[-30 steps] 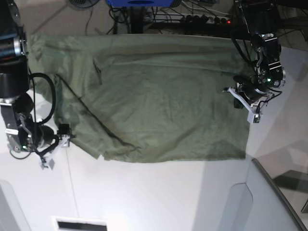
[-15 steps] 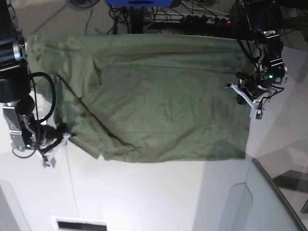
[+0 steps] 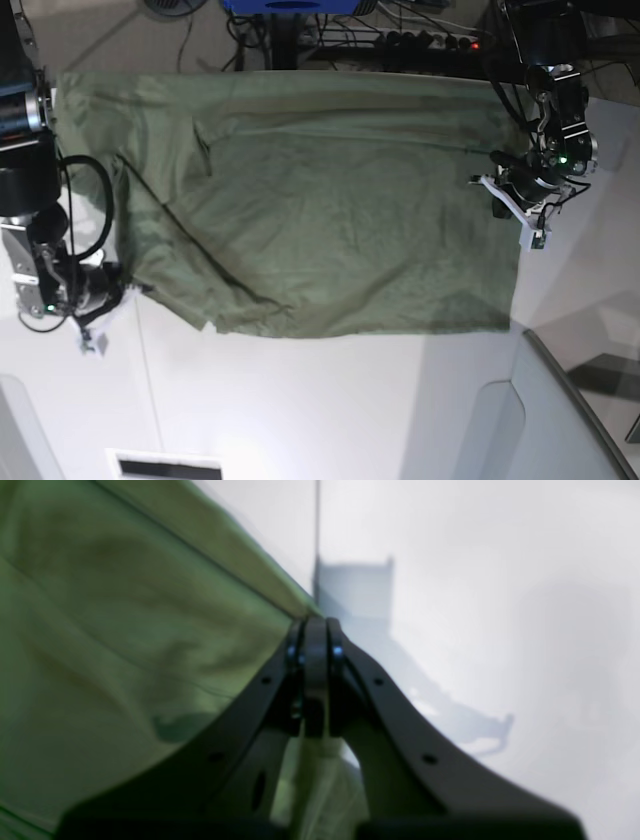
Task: Layout the t-shirt on the table in an organized manner, then fold the t-shirt properly
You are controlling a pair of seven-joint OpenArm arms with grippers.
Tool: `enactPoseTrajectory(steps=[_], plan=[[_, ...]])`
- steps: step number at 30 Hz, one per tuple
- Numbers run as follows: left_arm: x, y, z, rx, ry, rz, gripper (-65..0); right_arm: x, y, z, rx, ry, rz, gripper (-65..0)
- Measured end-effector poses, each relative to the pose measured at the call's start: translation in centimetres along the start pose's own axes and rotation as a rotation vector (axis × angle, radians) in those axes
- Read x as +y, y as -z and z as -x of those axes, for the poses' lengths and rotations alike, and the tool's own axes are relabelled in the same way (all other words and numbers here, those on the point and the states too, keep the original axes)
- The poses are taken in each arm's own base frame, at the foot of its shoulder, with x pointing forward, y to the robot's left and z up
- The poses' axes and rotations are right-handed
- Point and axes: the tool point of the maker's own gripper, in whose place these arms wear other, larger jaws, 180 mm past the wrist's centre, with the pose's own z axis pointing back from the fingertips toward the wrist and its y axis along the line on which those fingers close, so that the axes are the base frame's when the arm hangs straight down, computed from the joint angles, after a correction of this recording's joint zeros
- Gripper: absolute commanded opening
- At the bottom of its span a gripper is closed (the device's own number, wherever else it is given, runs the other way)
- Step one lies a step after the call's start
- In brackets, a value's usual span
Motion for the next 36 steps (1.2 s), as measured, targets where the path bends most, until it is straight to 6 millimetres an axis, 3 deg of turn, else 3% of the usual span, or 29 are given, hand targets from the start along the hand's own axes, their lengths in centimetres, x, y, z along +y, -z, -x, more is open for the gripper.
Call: enactPoseTrajectory(steps=[2,4,8,15,17,22,24,29,30,33,36], plan=[[0.0,0.0,0.0,0.001,0.0,0.0,-65.0,0.0,-1.0,-1.3,-0.054,0.012,-0.009,-65.0],[0.0,0.0,0.0,0.0,0.0,0.0,-65.0,-0.1,-1.7,-1.4,-0.049,0.026,-0.016,-65.0],[0.0,0.0,-0.1,-0.003,-0.001,0.0,-65.0,0.2,-2.7,0.6,-0.013,0.042,-0.033,-65.0],[0.0,0.1,-0.4,-0.007,0.0,0.0,-65.0,2.2,-6.9,2.0,-0.102,0.064,-0.079,-65.0],[0.0,0.1,-0.5,-0.01,0.0,0.0,-65.0,2.9,-7.6,3.6,-0.084,0.084,-0.1,-65.0],[0.0,0.1,-0.5,-0.009,0.0,0.001,-65.0,4.2,-7.4,9.8,0.072,0.193,-0.136,-64.2],[0.0,0.1,-0.5,-0.01,0.0,0.0,-65.0,5.4,-7.2,11.5,0.132,0.207,-0.167,-57.9],[0.0,0.1,-0.9,-0.016,0.0,0.0,-65.0,5.8,-7.7,12.5,0.19,0.193,-0.174,-28.7],[0.0,0.2,-1.1,-0.019,-0.002,0.0,-65.0,5.9,-7.9,12.5,0.194,0.189,-0.173,-26.3],[0.0,0.5,-0.9,-0.012,-0.014,0.005,-65.0,5.9,-9.1,10.9,0.115,0.162,-0.16,-27.0],[0.0,0.6,-0.1,0.01,-0.011,0.006,-65.0,5.5,-9.2,7.4,-0.005,0.157,-0.153,-26.9]])
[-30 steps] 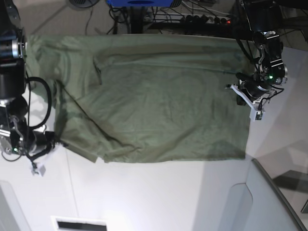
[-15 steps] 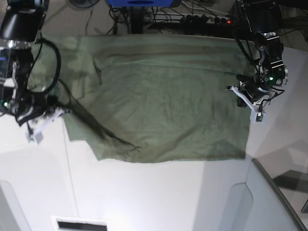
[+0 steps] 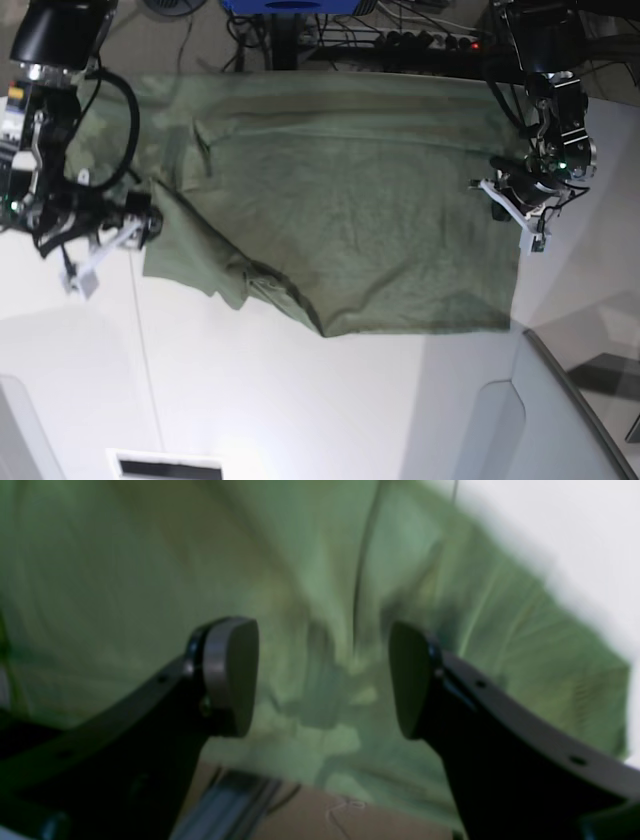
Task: Layout the t-shirt on the table in an organized manner, then fold the t-shirt properly
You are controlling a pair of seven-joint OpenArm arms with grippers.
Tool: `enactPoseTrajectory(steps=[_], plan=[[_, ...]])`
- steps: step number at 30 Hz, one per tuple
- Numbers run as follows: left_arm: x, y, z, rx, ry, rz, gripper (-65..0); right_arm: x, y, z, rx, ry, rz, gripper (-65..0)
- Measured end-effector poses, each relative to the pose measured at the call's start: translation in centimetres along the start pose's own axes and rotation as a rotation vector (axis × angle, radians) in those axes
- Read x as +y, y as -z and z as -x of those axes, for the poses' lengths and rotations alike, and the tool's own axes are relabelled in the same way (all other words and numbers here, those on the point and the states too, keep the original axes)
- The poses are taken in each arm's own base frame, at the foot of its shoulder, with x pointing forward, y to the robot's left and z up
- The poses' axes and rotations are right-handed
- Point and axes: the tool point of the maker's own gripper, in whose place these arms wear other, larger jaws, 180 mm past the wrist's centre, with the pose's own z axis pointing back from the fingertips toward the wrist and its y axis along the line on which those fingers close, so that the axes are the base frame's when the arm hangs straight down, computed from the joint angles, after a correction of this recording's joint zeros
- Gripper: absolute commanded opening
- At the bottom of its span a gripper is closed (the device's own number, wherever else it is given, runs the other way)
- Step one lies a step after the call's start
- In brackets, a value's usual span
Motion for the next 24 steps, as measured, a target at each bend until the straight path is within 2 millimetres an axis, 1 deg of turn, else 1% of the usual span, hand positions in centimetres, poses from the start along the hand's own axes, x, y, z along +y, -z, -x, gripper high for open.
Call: enactPoseTrajectory(steps=[1,3,6,8,10,11,13,15,19,21,24], plan=[[0.0,0.0,0.0,0.002,0.001,-0.001,-65.0,-0.2,0.4,-1.4,-0.023,-0.001,-0.005,-26.9],[0.1,0.0,-0.2,-0.004,0.003,-0.002,-65.0,-0.6,2.1,-4.2,-0.034,-0.016,0.003,-27.0],[0.1,0.0,-0.5,-0.013,0.001,-0.004,-65.0,-1.4,5.3,-5.8,0.002,-0.036,0.015,-27.2],[0.1,0.0,-0.3,-0.009,0.001,-0.004,-65.0,-2.1,7.3,-5.4,0.028,-0.028,0.031,-27.2],[0.2,-0.1,-0.1,-0.004,0.002,-0.005,-65.0,-2.6,8.6,-4.7,0.063,-0.021,0.044,-27.2],[0.3,-0.1,0.0,-0.002,0.001,-0.006,-65.0,-3.0,9.1,-4.7,0.059,-0.006,0.05,-27.2],[0.6,-0.3,0.2,0.004,0.009,-0.01,-65.0,-3.9,9.4,-4.7,0.065,0.009,0.069,-27.2],[1.0,-0.4,0.3,0.007,0.015,-0.017,-65.0,-4.4,9.5,-5.5,0.031,0.015,0.077,-27.2],[1.2,-0.4,-0.6,-0.044,0.011,-0.02,-65.0,-4.3,9.9,-5.3,0.03,0.029,0.074,-27.3],[1.1,-0.4,-0.5,-0.043,0.009,-0.017,-65.0,-4.2,10.3,-4.9,0.037,0.036,0.07,-27.3],[1.1,-0.4,-0.2,-0.038,0.009,-0.018,-65.0,-4.0,10.4,-4.9,0.029,0.038,0.067,-27.3]])
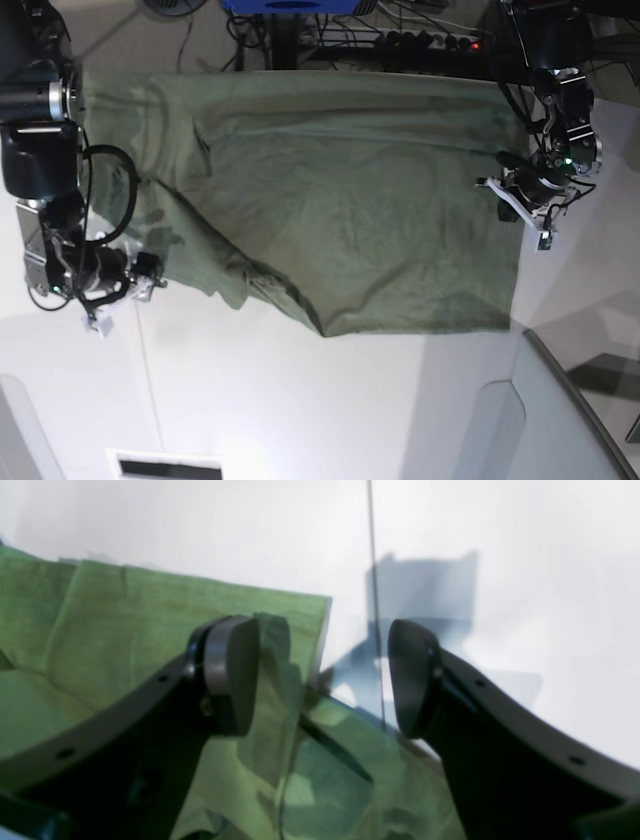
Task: Layout the t-shirt on the table in an organized manner, then fold the t-shirt properly
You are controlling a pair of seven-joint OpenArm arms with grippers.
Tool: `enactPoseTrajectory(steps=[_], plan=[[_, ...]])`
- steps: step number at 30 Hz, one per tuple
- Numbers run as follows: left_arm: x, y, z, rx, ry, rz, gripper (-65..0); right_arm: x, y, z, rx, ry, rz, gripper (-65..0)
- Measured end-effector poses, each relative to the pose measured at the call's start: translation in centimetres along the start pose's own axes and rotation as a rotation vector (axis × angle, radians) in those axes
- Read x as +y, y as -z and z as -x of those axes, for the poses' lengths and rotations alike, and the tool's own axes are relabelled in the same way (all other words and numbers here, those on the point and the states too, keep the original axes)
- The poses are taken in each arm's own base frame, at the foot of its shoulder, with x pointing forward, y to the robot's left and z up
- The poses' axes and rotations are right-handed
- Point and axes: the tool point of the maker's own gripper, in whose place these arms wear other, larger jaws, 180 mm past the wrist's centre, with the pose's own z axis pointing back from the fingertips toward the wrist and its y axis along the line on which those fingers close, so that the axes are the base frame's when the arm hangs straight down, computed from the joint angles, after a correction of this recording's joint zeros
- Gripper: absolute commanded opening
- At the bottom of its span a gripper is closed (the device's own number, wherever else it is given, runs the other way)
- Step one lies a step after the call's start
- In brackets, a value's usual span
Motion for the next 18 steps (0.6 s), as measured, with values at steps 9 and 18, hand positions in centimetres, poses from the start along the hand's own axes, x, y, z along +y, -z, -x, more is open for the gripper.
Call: enactPoseTrajectory(steps=[9,18], plan=[[-0.01,0.0,-0.02,-0.001,-0.001,0.0,-65.0,0.86,0.26,0.1,0.001,0.002,-0.012,-47.3],[0.02,0.0,-0.04,-0.001,0.0,0.0,-65.0,0.94,-0.03,-0.53,-0.002,-0.004,-0.015,-65.0]])
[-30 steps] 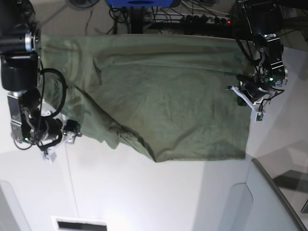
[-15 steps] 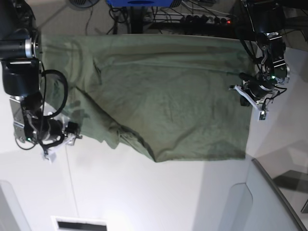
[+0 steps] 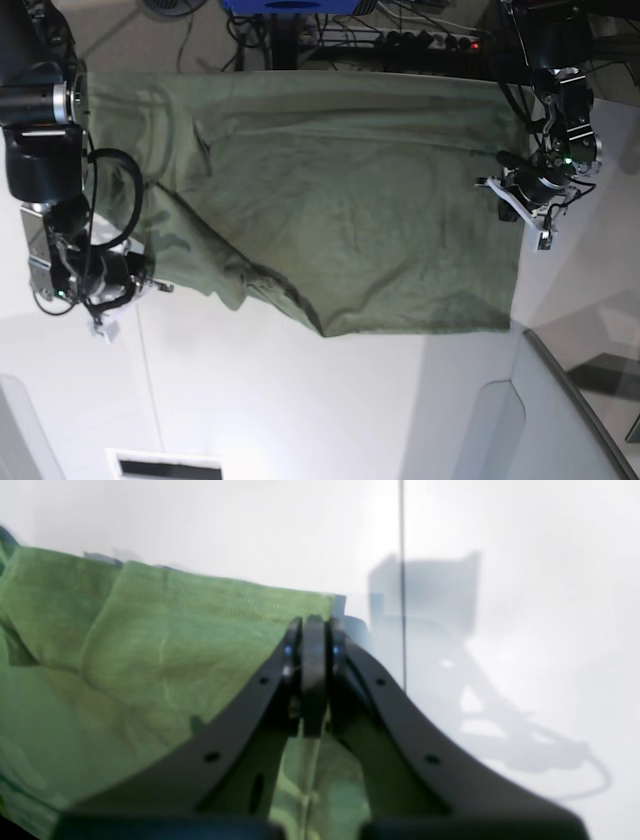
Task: Layout the t-shirt on the table in an organized manner, then fold the t-shirt properly
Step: 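Move both grippers to the shirt hem corners and grasp them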
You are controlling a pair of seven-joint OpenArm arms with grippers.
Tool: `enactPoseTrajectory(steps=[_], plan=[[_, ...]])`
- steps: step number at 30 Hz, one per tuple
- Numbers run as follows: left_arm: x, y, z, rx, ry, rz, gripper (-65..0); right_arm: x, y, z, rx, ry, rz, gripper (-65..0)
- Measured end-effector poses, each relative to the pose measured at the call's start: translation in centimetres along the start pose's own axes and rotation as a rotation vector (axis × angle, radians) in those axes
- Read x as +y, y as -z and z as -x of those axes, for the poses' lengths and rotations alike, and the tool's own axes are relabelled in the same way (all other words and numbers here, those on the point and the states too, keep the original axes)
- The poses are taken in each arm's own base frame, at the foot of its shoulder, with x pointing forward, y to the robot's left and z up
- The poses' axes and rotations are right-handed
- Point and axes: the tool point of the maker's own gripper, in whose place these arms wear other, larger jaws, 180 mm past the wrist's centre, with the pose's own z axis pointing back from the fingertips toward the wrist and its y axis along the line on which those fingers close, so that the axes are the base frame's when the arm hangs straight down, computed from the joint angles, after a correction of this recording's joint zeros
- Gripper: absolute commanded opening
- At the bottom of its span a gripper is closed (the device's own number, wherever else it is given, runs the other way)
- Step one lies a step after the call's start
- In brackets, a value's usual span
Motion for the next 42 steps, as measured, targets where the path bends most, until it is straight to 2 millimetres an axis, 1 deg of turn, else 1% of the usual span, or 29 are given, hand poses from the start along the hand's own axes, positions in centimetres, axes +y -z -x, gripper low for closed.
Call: enactPoseTrajectory(steps=[2,3,5,8,11,12,14,18,19,21,24,27,29,31,33,36,37,39,40,41,42], plan=[[0.2,0.0,-0.1,0.0,0.004,-0.003,-65.0,0.3,-0.4,-0.5,0.017,-0.009,-0.002,-65.0],[0.4,-0.1,-0.3,-0.003,0.008,-0.004,-65.0,0.6,-0.8,-1.3,0.006,-0.02,-0.005,-65.0],[0.7,-0.1,-0.8,-0.011,0.011,-0.01,-65.0,0.8,-2.3,-3.3,-0.022,-0.044,-0.005,-65.0],[1.9,-0.2,-2.2,-0.024,0.031,-0.026,-65.0,1.5,-5.1,-7.6,-0.12,-0.094,-0.002,-65.0],[3.0,0.3,-4.3,-0.054,0.02,-0.047,-65.0,2.9,-7.0,-10.0,-0.163,-0.132,-0.018,-65.0],[3.2,0.4,-4.9,-0.061,0.017,-0.04,-65.0,3.5,-7.1,-10.3,-0.166,-0.145,-0.024,-65.0],[3.7,1.2,-5.2,-0.051,-0.01,-0.046,-65.0,4.7,-7.1,-10.5,-0.158,-0.207,-0.02,-65.0],[3.8,2.6,-5.3,-0.021,-0.062,-0.027,-65.0,6.6,-6.2,-9.8,-0.138,-0.305,-0.018,-65.0],[3.9,3.0,-5.5,-0.015,-0.071,-0.026,-65.0,6.9,-6.0,-9.7,-0.141,-0.324,-0.016,-65.0],[4.3,3.3,-6.5,-0.024,-0.096,-0.029,-64.8,7.2,-5.8,-9.5,-0.142,-0.343,-0.016,-65.0],[4.6,3.7,-9.1,-0.064,-0.119,-0.026,-42.3,7.2,-5.6,-9.2,-0.141,-0.348,-0.015,-65.0],[4.4,3.9,-11.0,-0.093,-0.134,-0.016,-22.4,7.1,-5.3,-8.7,-0.13,-0.346,-0.015,-65.0],[4.2,4.2,-11.4,-0.098,-0.145,-0.008,-14.2,7.0,-5.3,-8.6,-0.127,-0.345,-0.014,-65.0],[4.0,4.5,-11.2,-0.115,-0.158,-0.004,-9.7,7.0,-5.3,-8.6,-0.126,-0.345,-0.014,-65.0],[4.0,5.0,-10.2,-0.13,-0.185,0.0,-9.4,6.9,-5.2,-8.4,-0.123,-0.344,-0.013,-65.0],[3.6,6.1,-6.6,-0.077,-0.243,0.009,-9.5,6.5,-5.0,-7.9,-0.114,-0.342,-0.008,-65.0],[3.7,6.1,-6.6,-0.115,-0.262,0.007,-9.5,6.1,-5.0,-7.8,-0.109,-0.342,-0.002,-65.0],[3.9,6.2,-6.3,-0.103,-0.26,0.003,-10.0,5.7,-5.0,-7.7,-0.108,-0.341,0.005,-65.0],[3.9,6.2,-6.3,-0.099,-0.261,0.004,-12.5,5.5,-5.0,-7.7,-0.109,-0.34,0.009,-65.0],[3.8,6.2,-6.3,-0.099,-0.261,0.005,-17.8,5.4,-5.1,-7.8,-0.109,-0.338,0.011,-65.0],[3.8,6.2,-6.2,-0.101,-0.261,0.004,-26.0,5.4,-5.0,-7.7,-0.108,-0.338,0.011,-65.0]])
